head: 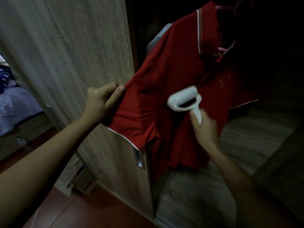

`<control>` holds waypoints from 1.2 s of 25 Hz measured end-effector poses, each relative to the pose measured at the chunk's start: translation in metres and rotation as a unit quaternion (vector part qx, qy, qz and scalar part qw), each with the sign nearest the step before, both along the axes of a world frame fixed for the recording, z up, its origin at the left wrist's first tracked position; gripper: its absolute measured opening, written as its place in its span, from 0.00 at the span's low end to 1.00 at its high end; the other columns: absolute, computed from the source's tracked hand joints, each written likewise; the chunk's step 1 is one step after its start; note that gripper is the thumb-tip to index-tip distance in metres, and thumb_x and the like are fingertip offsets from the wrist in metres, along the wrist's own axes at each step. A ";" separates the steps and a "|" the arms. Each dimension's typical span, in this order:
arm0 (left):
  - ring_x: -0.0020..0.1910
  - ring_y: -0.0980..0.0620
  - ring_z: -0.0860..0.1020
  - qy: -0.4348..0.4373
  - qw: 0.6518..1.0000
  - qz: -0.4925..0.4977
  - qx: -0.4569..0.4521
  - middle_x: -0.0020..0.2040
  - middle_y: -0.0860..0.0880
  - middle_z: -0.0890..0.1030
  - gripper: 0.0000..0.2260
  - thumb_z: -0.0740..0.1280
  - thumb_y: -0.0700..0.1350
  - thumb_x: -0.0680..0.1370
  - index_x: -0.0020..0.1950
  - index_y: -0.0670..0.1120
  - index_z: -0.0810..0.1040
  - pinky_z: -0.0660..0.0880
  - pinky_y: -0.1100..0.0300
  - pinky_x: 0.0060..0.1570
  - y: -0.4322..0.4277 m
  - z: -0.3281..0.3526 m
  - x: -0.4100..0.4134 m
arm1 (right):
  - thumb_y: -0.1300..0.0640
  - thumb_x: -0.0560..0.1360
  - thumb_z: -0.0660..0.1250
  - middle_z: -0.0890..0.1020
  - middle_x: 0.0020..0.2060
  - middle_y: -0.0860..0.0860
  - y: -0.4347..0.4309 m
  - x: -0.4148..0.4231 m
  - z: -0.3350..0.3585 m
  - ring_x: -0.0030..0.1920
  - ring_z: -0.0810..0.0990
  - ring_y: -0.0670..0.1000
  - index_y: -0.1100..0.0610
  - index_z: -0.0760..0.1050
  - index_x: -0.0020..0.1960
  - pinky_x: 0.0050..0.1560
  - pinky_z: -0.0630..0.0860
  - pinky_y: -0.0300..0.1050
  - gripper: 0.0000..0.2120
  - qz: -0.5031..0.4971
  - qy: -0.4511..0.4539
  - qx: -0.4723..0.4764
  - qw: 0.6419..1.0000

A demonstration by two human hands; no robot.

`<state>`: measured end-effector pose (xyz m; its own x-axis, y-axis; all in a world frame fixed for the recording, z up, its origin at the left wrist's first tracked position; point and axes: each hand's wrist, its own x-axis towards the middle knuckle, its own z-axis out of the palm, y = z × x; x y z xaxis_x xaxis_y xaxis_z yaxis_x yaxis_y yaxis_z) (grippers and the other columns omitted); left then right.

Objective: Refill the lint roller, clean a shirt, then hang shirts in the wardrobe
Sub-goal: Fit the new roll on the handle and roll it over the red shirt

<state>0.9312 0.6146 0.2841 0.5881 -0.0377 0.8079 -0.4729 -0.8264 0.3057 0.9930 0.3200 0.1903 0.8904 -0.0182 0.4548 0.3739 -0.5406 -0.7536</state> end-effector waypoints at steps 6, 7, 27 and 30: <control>0.24 0.65 0.65 0.003 1.000 -0.005 -0.003 0.26 0.57 0.69 0.17 0.60 0.52 0.79 0.31 0.46 0.65 0.60 0.71 0.27 -0.001 0.002 -0.003 | 0.49 0.79 0.58 0.77 0.31 0.53 0.002 0.008 0.048 0.30 0.75 0.54 0.59 0.72 0.45 0.30 0.66 0.47 0.13 -0.024 -0.112 0.046 0.992; 0.24 0.65 0.65 0.004 1.000 -0.003 -0.002 0.27 0.59 0.70 0.17 0.59 0.52 0.79 0.32 0.47 0.65 0.60 0.71 0.27 -0.002 0.001 -0.003 | 0.50 0.79 0.58 0.80 0.33 0.57 0.006 0.006 0.021 0.33 0.78 0.58 0.60 0.72 0.46 0.31 0.67 0.47 0.13 -0.026 -0.077 0.038 0.996; 0.26 0.58 0.64 -0.009 1.000 0.025 0.010 0.24 0.47 0.65 0.23 0.58 0.51 0.78 0.32 0.35 0.71 0.61 0.69 0.27 -0.001 -0.001 -0.002 | 0.56 0.79 0.58 0.81 0.44 0.62 -0.012 0.040 -0.038 0.44 0.79 0.58 0.64 0.76 0.52 0.38 0.63 0.40 0.12 -0.034 0.044 0.057 0.997; 0.26 0.57 0.63 -0.014 0.999 0.026 0.017 0.24 0.46 0.63 0.24 0.58 0.52 0.79 0.30 0.36 0.69 0.60 0.68 0.27 -0.001 0.000 -0.002 | 0.56 0.78 0.60 0.81 0.37 0.54 0.019 -0.019 -0.119 0.40 0.81 0.55 0.58 0.78 0.49 0.39 0.66 0.38 0.09 0.023 0.165 0.085 0.982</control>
<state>0.9292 0.6136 0.2844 0.5667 -0.0355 0.8232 -0.4370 -0.8599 0.2637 0.9742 0.3387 0.0711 0.9904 -0.0263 0.1358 0.1153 -0.3844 -0.9159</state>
